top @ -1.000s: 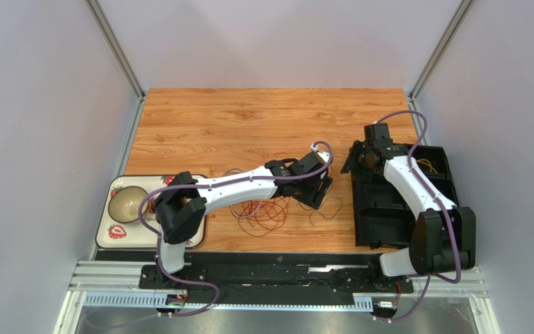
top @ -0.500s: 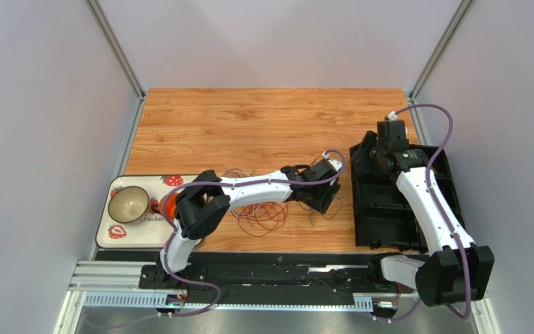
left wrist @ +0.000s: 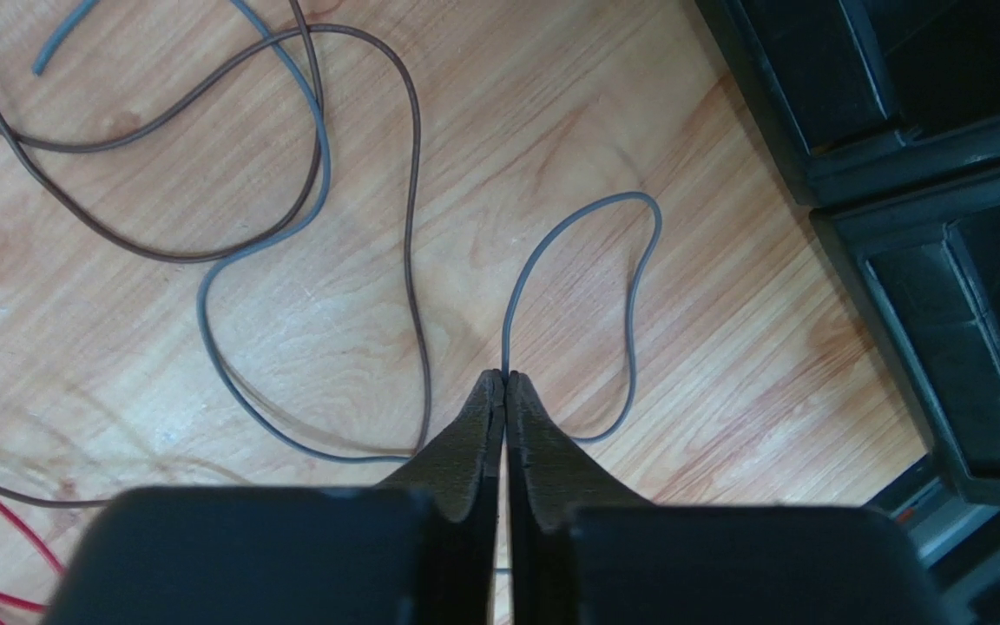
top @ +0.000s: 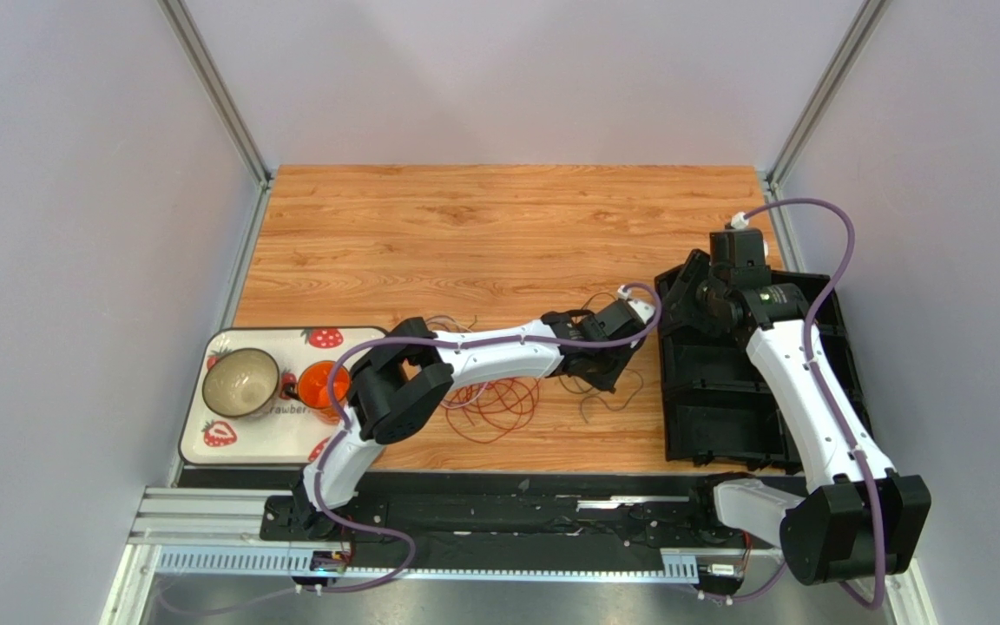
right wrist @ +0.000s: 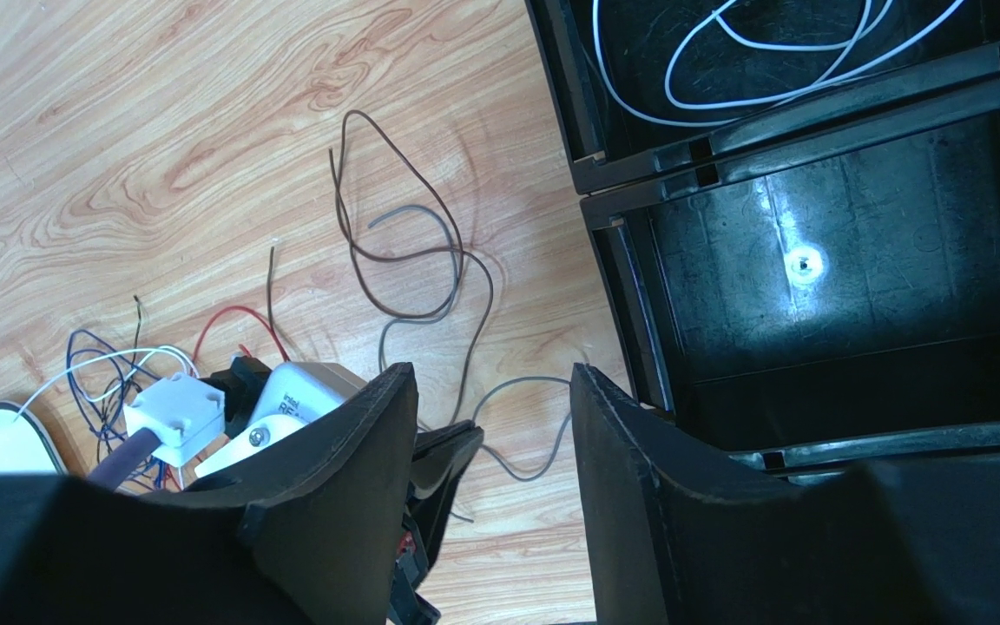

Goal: Untangle the cables

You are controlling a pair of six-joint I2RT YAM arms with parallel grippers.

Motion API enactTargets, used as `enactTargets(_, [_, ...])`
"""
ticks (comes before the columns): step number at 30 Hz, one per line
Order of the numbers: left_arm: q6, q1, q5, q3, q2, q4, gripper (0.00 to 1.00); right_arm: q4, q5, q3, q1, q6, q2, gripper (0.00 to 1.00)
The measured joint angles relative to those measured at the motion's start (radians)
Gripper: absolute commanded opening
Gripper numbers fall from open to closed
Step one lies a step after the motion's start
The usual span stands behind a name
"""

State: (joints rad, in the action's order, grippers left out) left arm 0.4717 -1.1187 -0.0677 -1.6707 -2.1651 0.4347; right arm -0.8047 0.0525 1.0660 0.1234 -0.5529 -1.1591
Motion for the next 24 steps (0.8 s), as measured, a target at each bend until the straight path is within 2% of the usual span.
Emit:
enactTargets(9, [-0.029, 0.002, -0.018, -0.009, 0.046, 0.078, 0.0, -0.016, -0.001, 0.0, 0.0, 0.0, 0.047, 0.49])
enactTargets(16, [-0.053, 0.058, 0.06, -0.066, 0.226, 0.212, 0.0, 0.039, -0.044, -0.037, 0.0, -0.021, 0.242, 0.49])
enactTargets(19, [-0.061, 0.105, 0.113, -0.073, 0.319, 0.256, 0.0, 0.084, -0.101, -0.046, 0.0, -0.021, 0.309, 0.52])
enactTargets(24, [-0.084, 0.191, 0.225, -0.079, 0.416, 0.355, 0.0, 0.209, -0.292, -0.118, 0.0, -0.019, 0.411, 0.55])
